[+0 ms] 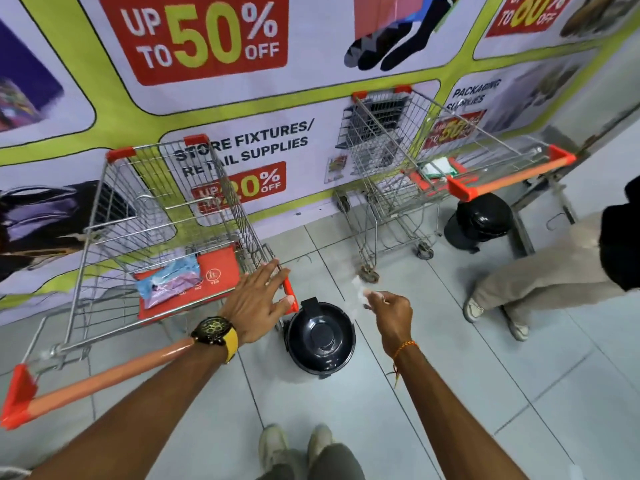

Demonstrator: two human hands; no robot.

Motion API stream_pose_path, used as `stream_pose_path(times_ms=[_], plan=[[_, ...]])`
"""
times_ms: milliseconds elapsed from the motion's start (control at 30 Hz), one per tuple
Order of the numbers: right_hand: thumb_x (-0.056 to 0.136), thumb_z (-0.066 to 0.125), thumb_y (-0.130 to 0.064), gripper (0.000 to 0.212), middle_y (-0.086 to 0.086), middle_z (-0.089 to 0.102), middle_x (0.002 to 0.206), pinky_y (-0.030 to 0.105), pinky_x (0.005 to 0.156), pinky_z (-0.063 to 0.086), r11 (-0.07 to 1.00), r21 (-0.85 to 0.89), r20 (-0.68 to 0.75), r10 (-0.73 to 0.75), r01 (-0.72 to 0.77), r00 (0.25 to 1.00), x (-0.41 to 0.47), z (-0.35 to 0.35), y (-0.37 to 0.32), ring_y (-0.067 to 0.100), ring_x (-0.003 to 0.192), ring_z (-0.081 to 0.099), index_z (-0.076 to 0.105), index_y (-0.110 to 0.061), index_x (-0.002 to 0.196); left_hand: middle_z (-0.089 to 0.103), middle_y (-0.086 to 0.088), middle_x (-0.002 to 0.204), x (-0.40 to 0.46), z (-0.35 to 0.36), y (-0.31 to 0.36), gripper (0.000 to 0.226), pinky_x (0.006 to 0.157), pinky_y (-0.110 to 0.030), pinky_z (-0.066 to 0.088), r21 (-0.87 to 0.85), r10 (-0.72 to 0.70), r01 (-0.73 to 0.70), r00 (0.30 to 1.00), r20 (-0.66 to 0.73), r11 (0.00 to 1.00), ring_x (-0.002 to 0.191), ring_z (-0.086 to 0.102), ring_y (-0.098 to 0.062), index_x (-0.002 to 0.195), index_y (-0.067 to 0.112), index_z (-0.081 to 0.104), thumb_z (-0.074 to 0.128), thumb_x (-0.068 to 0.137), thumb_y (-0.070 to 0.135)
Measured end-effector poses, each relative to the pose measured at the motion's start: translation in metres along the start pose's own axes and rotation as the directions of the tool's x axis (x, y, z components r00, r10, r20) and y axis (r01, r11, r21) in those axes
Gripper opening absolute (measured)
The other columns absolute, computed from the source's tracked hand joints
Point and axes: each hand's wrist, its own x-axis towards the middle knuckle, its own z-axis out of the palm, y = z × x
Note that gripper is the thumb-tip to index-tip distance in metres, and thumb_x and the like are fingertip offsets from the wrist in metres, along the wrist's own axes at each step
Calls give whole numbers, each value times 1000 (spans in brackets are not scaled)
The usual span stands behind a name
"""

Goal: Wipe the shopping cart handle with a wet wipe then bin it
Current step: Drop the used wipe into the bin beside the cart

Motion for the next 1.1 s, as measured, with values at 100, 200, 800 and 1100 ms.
stream_pose_path(times_ms=[100, 200, 800, 1100], plan=[[79, 81, -27, 16, 3, 75, 76, 16, 61, 52, 998, -59, 5, 23, -23, 1000, -9, 3, 6, 16, 71, 70, 75, -11, 77, 10, -6, 163, 1, 0, 2, 64, 119, -52, 13, 2, 2, -2, 1000, -4, 1000, 148, 13, -25, 151, 27, 16, 27, 94, 55], [81, 72, -9, 16, 3, 73, 73, 21, 64, 53, 993, -118, -10, 10, -11, 1000, -9, 9, 12, 20, 72, 67, 74, -21, 71, 13, -7, 162, 4, -3, 3, 65, 119, -51, 15, 0, -1, 1, 1000, -7, 1000, 148, 13, -25, 150, 26, 18, 26, 94, 56], [81, 66, -4, 10, 4, 75, 92, 41, 88, 60, 990, -117, 41, 84, -79, 996, 30, 16, 31, 20, 88, 72, 74, -9, 86, 19, -5, 161, 12, -3, -2, 62, 117, -54, 21, 0, -7, 7, 1000, -24, 1000, 149, 11, -23, 149, 27, 22, 29, 94, 57], [86, 67, -9, 16, -2, 79, 97, 31, 90, 48, 891, -454, -17, 14, -20, 1000, 31, 20, 43, 24, 101, 68, 79, -18, 82, 19, -5, 161, 10, -6, 1, 63, 118, -52, 19, 7, -7, 8, 999, -31, 1000, 149, 11, -24, 149, 28, 23, 26, 95, 59]])
